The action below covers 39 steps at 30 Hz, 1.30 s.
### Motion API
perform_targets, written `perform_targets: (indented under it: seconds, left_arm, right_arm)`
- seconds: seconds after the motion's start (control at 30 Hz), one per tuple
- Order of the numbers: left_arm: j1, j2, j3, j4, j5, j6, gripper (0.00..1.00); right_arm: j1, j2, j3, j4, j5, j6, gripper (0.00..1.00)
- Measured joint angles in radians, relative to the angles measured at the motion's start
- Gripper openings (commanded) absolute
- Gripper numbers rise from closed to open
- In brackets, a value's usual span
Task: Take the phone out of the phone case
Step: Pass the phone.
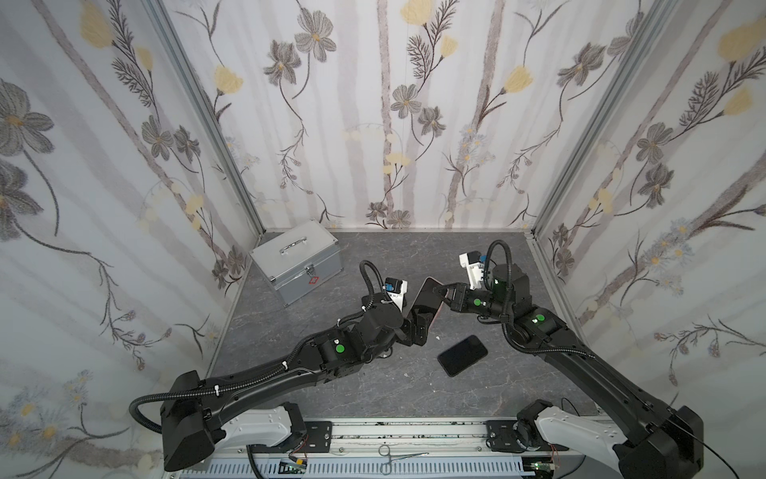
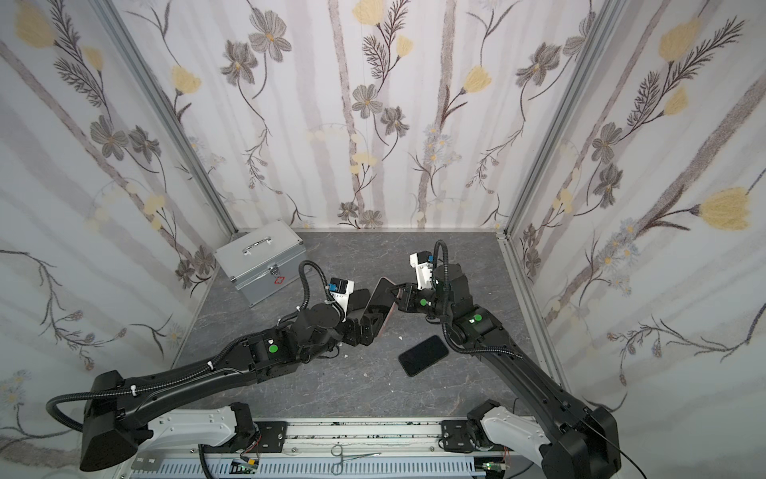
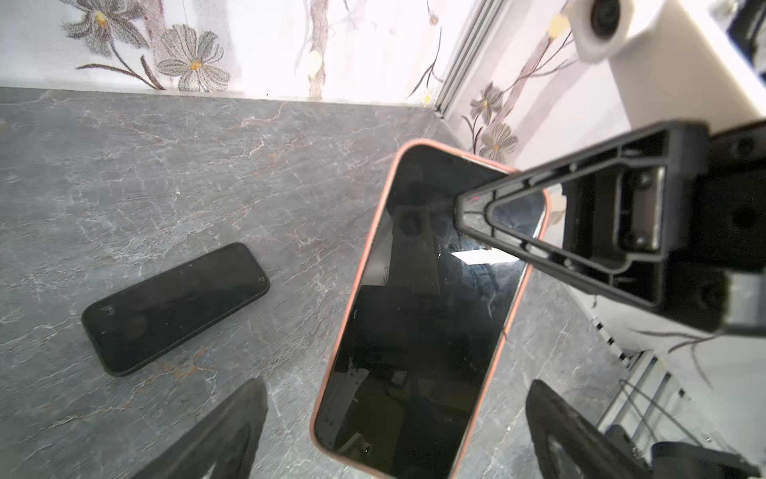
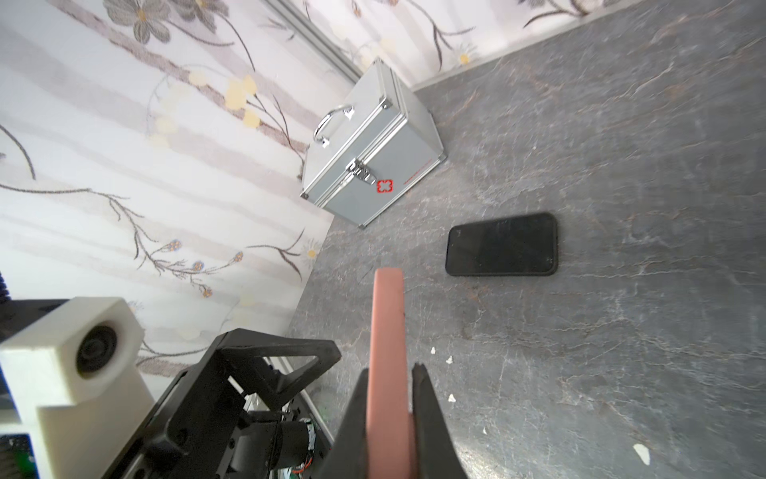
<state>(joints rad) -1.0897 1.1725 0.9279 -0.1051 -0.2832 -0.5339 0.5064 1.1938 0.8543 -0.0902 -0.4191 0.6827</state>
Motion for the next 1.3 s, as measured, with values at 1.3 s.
perform_targets:
  seconds: [1.3]
  left_arm:
    - [0.294, -0.142, -0.120, 0.602, 0.793, -0.208, 0.80]
  right_arm:
    - [-0.104, -0.193, -0.247, 1.018, -0.275, 0.417, 0.00]
